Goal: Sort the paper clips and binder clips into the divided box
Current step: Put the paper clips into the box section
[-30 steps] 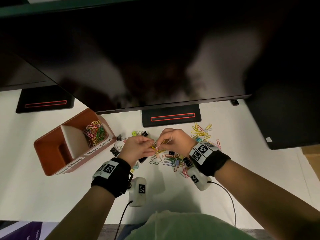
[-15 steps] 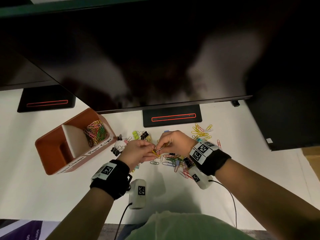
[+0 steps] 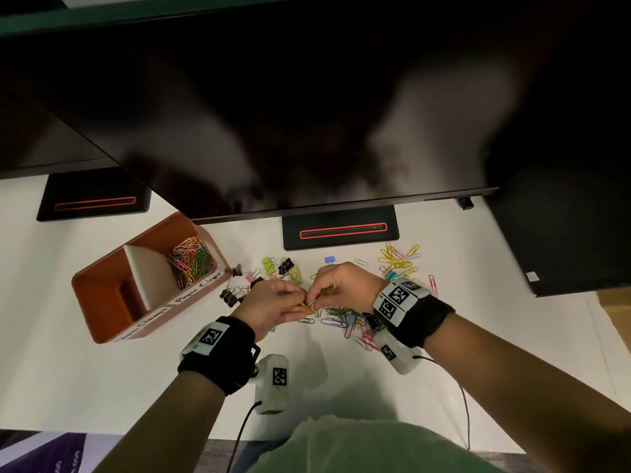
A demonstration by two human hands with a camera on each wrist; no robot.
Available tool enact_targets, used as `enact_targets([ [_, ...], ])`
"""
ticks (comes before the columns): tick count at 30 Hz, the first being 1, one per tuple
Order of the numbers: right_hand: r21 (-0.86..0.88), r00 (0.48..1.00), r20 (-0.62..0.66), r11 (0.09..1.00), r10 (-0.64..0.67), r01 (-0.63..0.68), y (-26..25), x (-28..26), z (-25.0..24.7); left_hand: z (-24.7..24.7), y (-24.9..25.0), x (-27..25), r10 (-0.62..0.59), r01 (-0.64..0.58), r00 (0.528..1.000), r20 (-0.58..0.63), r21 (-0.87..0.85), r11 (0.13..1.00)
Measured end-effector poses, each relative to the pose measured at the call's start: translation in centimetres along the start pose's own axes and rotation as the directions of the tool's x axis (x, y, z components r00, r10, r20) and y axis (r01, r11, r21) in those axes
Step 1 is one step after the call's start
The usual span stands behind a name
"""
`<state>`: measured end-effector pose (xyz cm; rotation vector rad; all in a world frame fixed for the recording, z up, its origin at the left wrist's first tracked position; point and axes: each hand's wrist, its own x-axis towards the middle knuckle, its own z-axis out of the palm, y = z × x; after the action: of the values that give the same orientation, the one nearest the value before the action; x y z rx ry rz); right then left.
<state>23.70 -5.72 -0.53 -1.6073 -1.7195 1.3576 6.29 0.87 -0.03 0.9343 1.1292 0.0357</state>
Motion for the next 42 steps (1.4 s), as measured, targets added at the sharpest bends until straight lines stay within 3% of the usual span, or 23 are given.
enact_targets([
  [10, -0.006, 0.997, -0.064, 0.999, 0.049, -0.05, 0.5, 0.0, 0.6, -0.4, -0.1, 0.1, 0.11, -0.107, 0.992, -0.053, 0.07, 0.992],
  [14, 0.042, 0.975, -0.217, 0.998, 0.049, -0.041, 0.4, 0.1, 0.1, -1.0, -0.5, 0.4, 0.167, -0.145, 0.979, -0.112, 0.185, 0.972],
  [17, 0.125, 0.943, -0.309, 0.988, 0.12, -0.085, 0.6, 0.0, -1.0, -1.6, -1.0, 0.2, 0.179, -0.154, 0.974, -0.139, 0.174, 0.973],
  [23, 0.067, 0.955, -0.212, 0.978, 0.208, -0.199, 2.0, -0.5, -0.8, -1.8, -1.0, -0.5, 0.194, -0.177, 0.966, -0.17, 0.107, 0.978],
  [27, -0.007, 0.955, -0.241, 0.984, 0.172, -0.178, 1.4, -0.4, -0.7, -2.2, -0.7, -1.2, 0.247, -0.225, 0.953, -0.175, 0.132, 0.965],
  [30, -0.024, 0.957, -0.276, 0.995, 0.09, -0.1, -0.2, 0.4, -0.9, -3.5, 0.1, -2.2, 0.351, -0.305, 0.916, -0.196, 0.227, 0.925],
  [34, -0.094, 0.963, -0.266, 0.995, -0.044, 0.02, -4.7, 4.3, -0.3, -7.8, 2.1, -4.4, 0.478, -0.386, 0.803, -0.357, 0.3, 0.872],
  [38, -0.123, 0.955, -0.275, 0.989, -0.111, 0.08, -10.1, 10.0, 1.8, -12.8, 3.8, -5.6, 0.514, -0.275, 0.681, -0.521, 0.469, 0.839],
  [40, -0.063, 0.961, -0.269, 0.997, -0.066, 0.051, -11.9, 12.5, 3.3, -14.4, 4.4, -5.7, 0.486, -0.193, 0.701, -0.522, 0.518, 0.833],
  [42, -0.014, 0.974, -0.226, 1.0, -0.021, 0.018, -12.9, 13.9, 4.7, -15.3, 4.3, -5.5, 0.49, -0.113, 0.733, -0.472, 0.626, 0.772],
])
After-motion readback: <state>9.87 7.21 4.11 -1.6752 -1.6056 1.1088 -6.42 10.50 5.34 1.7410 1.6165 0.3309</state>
